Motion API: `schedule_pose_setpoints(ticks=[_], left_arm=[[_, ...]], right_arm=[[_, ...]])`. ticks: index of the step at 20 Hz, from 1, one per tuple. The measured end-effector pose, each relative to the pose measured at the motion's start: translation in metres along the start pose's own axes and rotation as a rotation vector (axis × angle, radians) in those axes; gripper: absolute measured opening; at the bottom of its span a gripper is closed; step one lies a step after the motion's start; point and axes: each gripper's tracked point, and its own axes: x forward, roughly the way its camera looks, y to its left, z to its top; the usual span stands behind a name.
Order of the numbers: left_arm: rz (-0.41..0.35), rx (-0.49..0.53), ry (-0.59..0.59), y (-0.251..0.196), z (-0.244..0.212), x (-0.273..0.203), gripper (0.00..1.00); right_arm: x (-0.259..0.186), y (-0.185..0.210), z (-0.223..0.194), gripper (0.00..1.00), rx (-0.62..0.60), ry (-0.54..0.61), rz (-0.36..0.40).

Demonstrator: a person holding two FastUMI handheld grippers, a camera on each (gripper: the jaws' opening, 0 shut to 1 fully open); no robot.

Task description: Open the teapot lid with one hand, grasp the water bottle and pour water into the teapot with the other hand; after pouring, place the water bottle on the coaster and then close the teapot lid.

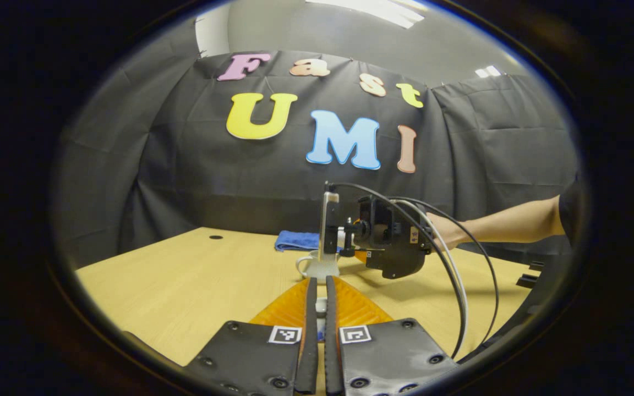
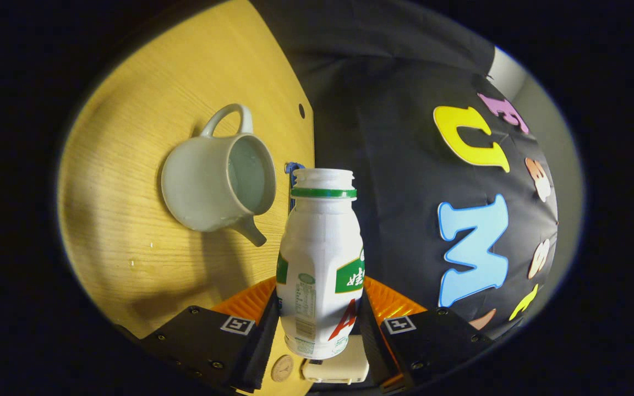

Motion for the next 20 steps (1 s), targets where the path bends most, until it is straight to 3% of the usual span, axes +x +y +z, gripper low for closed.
schedule_pose_setpoints(ticks=[5, 6, 9, 12, 15, 17, 20], left_arm=[[0.006, 0.01, -0.003, -0.003, 0.01, 0.009, 0.11], [0.002, 0.011, -0.011, -0.006, 0.015, 0.012, 0.15], [-0.006, 0.021, -0.06, -0.012, 0.047, 0.03, 0.15], [0.013, 0.042, -0.106, -0.01, 0.071, 0.077, 0.11], [-0.012, 0.011, -0.09, -0.016, 0.075, 0.131, 0.15], [-0.004, 0.023, -0.086, -0.012, 0.076, 0.166, 0.16], [-0.003, 0.013, -0.051, -0.008, 0.059, 0.216, 0.11]], right_arm=[[-0.017, -0.014, 0.001, 0.71, 0.308, -0.051, -0.019], [-0.023, -0.02, 0.001, 0.71, 0.384, -0.061, -0.027], [-0.049, -0.038, -0.003, 0.7, 0.687, -0.104, -0.025], [-0.077, -0.044, -0.014, 0.7, 0.985, -0.14, -0.022], [-0.096, -0.053, -0.038, 0.7, 1.112, -0.156, -0.082], [-0.109, -0.064, -0.064, 0.7, 1.164, -0.163, -0.162], [-0.115, -0.063, -0.097, 0.7, 1.256, -0.15, -0.234]])
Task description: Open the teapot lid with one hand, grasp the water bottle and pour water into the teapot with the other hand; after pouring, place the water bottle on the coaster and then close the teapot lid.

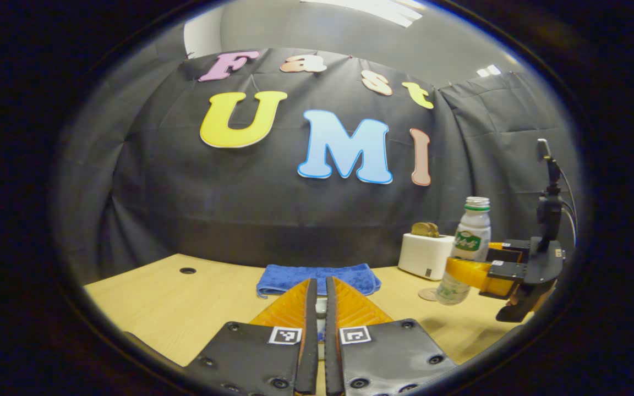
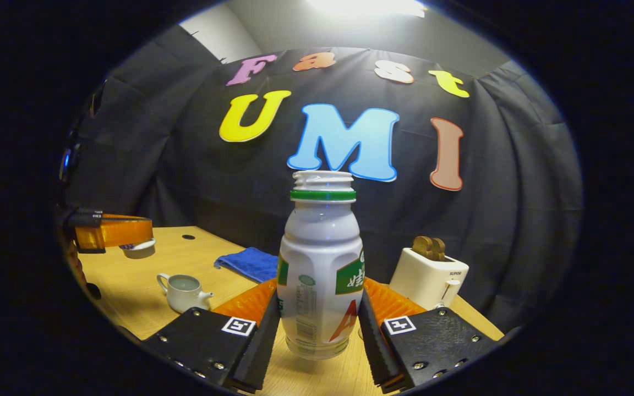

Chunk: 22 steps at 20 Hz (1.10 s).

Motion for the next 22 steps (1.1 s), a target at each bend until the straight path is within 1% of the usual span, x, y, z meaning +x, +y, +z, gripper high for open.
schedule_pose_setpoints(ticks=[1, 2, 4, 5, 8, 12, 15, 16, 17, 20, 21, 22], left_arm=[[-0.004, -0.02, 0.022, -0.001, -0.01, 0.013, 0.11], [-0.003, -0.034, 0.033, 0.0, -0.016, 0.024, 0.15], [0.034, -0.016, 0.047, 0.009, -0.024, 0.034, 0.15], [0.042, -0.013, 0.053, 0.011, -0.027, 0.037, 0.15], [0.03, -0.007, 0.09, 0.005, -0.043, 0.046, 0.15], [0.037, 0.023, 0.141, 0.007, -0.068, 0.057, 0.15], [0.043, 0.045, 0.169, 0.007, -0.077, 0.056, 0.15], [0.045, 0.046, 0.164, 0.006, -0.077, 0.057, 0.11], [0.046, 0.046, 0.163, 0.006, -0.077, 0.057, 0.15], [0.05, 0.056, 0.16, 0.006, -0.076, 0.057, 0.17], [0.047, 0.059, 0.145, 0.005, -0.074, 0.055, 0.19], [0.042, 0.051, 0.134, 0.004, -0.071, 0.052, 0.26]], right_arm=[[-0.002, -0.006, -0.003, 0.7, 0.022, 0.004, -0.004], [-0.001, -0.014, -0.004, 0.7, 0.032, 0.004, -0.022], [-0.001, -0.031, -0.006, 0.7, 0.039, 0.003, -0.058], [-0.001, -0.035, -0.006, 0.7, 0.053, 0.004, -0.064], [-0.002, -0.037, -0.009, 0.7, 0.112, 0.016, -0.054], [-0.001, -0.033, -0.014, 0.7, 0.113, 0.033, -0.038], [0.0, -0.033, -0.014, 0.7, 0.105, 0.036, -0.035], [0.001, -0.033, -0.015, 0.7, 0.105, 0.036, -0.036], [0.001, -0.033, -0.016, 0.7, 0.11, 0.038, -0.036], [0.004, -0.03, -0.023, 0.7, 0.134, 0.059, -0.025], [0.005, -0.027, -0.025, 0.7, 0.146, 0.065, -0.015], [0.005, -0.024, -0.028, 0.7, 0.153, 0.073, -0.007]])
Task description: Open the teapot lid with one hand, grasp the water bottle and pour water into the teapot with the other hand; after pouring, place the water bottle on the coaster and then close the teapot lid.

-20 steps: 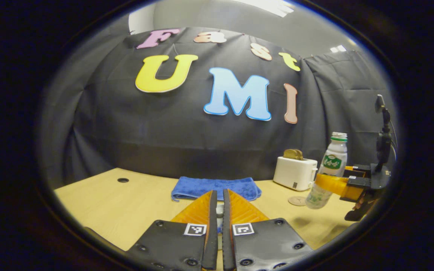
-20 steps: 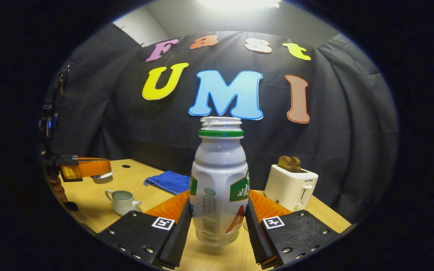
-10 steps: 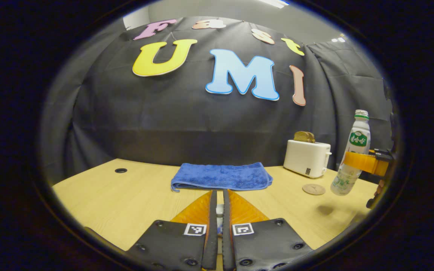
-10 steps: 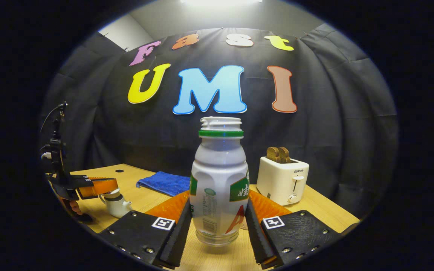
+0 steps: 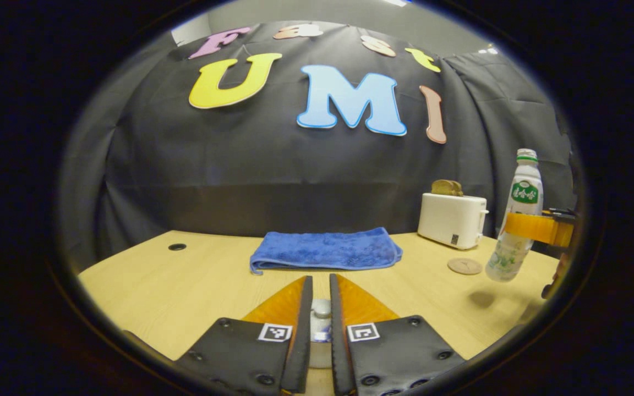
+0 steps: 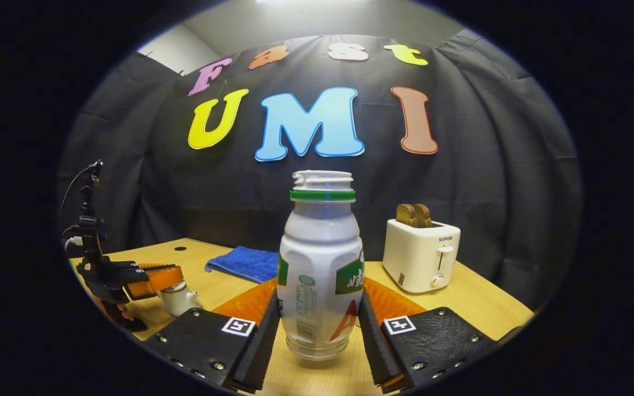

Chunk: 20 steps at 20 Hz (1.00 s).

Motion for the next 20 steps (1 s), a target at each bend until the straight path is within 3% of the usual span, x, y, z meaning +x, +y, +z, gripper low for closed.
schedule_pose_setpoints(ticks=[4, 6, 9, 11, 13, 20], left_arm=[[-0.014, -0.072, -0.052, 0.007, 0.017, -0.017, 0.57], [0.048, -0.077, -0.106, 0.027, 0.035, -0.032, 0.67], [0.105, -0.084, -0.174, 0.044, 0.057, -0.048, 0.66], [0.096, -0.105, -0.196, 0.041, 0.063, -0.053, 0.67], [0.081, -0.108, -0.211, 0.036, 0.068, -0.056, 0.67], [0.053, -0.082, -0.197, 0.025, 0.062, -0.053, 0.67]], right_arm=[[0.007, -0.014, -0.006, 0.7, -0.006, 0.008, -0.03], [0.013, -0.035, -0.005, 0.7, -0.022, 0.014, -0.083], [0.033, -0.063, 0.005, 0.7, -0.011, 0.007, -0.161], [0.052, -0.077, -0.001, 0.7, 0.043, 0.037, -0.186], [0.072, -0.097, -0.009, 0.7, 0.026, 0.061, -0.229], [0.114, -0.117, -0.034, 0.7, -0.033, 0.104, -0.276]])
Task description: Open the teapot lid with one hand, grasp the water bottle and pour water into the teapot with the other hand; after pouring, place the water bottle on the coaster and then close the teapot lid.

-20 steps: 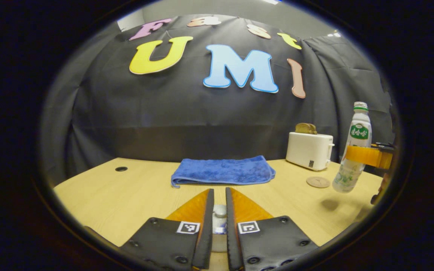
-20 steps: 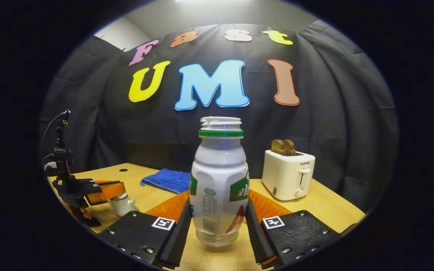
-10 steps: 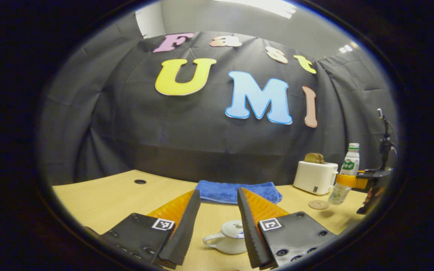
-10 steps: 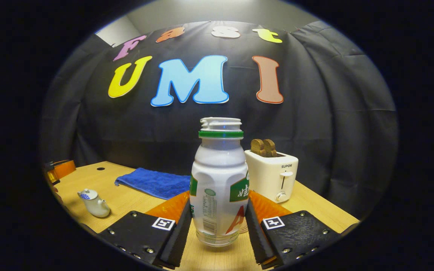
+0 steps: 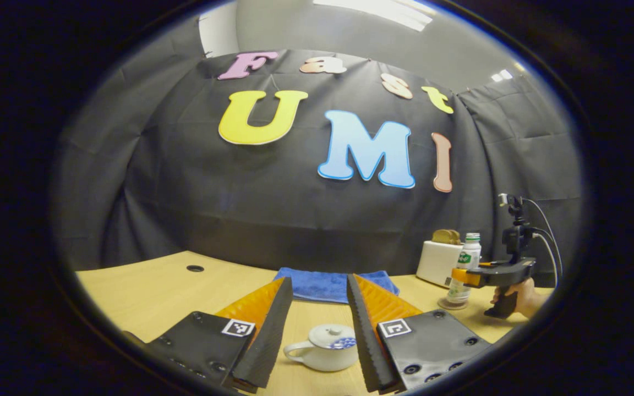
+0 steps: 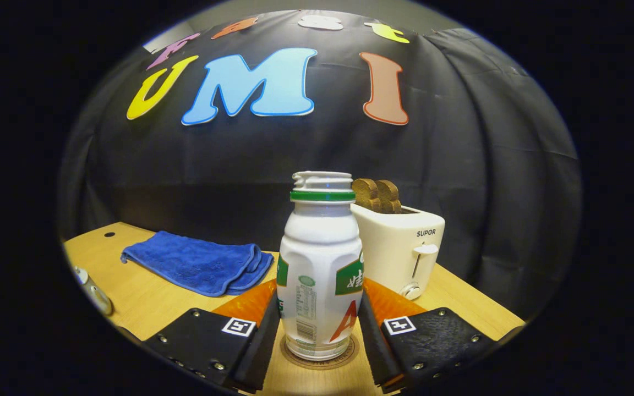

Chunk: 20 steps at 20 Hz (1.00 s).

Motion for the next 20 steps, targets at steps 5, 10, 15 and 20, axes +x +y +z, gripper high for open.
schedule_pose_setpoints(ticks=[5, 10, 15, 20], left_arm=[[-0.012, 0.005, 0.014, -0.005, -0.006, 0.003, 0.67], [-0.015, 0.017, 0.016, -0.007, -0.008, 0.002, 0.67], [-0.019, 0.019, -0.005, -0.008, 0.0, 0.0, 0.67], [-0.016, 0.014, -0.027, -0.011, 0.006, -0.008, 0.67]], right_arm=[[0.0, 0.0, -0.008, 0.7, 0.019, 0.012, 0.011], [-0.005, -0.008, -0.008, 0.87, 0.061, 0.005, -0.014], [-0.022, -0.012, 0.018, 0.98, 0.055, -0.05, -0.032], [-0.095, -0.011, 0.043, 0.98, 0.072, -0.122, -0.062]])
